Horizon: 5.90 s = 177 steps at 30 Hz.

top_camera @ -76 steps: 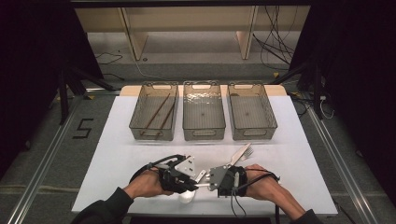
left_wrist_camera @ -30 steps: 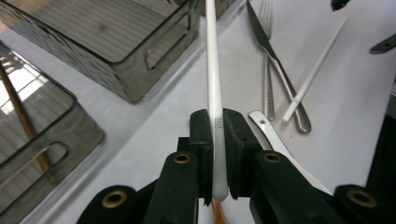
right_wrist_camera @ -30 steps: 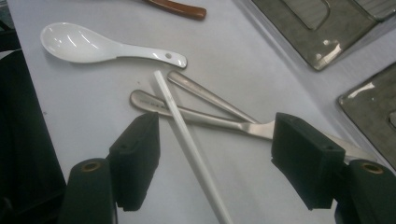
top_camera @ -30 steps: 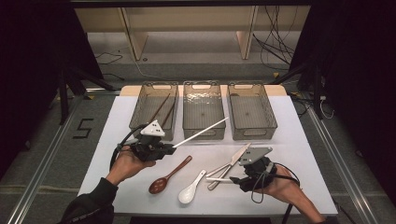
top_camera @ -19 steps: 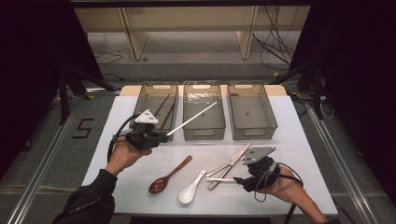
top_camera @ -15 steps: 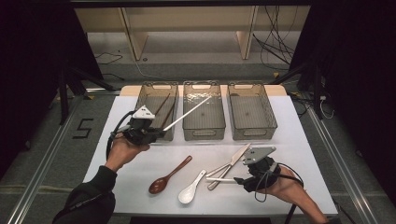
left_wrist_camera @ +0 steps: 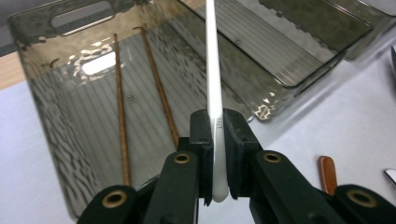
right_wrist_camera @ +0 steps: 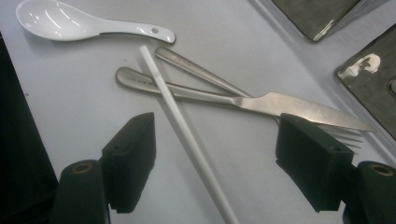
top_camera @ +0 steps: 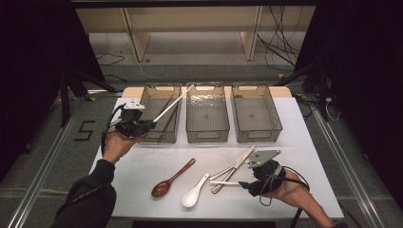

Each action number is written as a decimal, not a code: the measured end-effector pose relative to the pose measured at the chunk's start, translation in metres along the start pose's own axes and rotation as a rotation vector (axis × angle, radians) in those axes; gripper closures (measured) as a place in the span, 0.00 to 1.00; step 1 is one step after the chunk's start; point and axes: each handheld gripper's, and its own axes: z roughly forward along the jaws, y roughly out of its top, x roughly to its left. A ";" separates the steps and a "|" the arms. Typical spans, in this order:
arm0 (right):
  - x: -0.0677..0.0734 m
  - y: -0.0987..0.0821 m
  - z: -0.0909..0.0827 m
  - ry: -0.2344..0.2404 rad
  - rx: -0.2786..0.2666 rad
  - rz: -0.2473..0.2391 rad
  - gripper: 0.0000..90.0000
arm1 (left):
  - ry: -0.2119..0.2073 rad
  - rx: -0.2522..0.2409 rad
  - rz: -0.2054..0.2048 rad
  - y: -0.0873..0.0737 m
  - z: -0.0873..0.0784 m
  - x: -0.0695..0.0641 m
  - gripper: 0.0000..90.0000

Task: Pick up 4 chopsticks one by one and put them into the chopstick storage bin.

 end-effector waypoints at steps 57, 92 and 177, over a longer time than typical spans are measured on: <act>-0.001 0.001 0.000 0.006 0.004 -0.005 0.33 | 0.046 0.032 -0.177 0.015 0.016 0.025 0.40; -0.005 -0.001 0.024 0.038 0.157 -0.054 0.43 | -0.201 -0.030 0.042 -0.022 -0.011 -0.063 0.21; 0.027 0.036 0.026 0.108 0.203 -0.343 0.95 | -0.396 0.141 0.393 -0.041 0.012 -0.145 0.22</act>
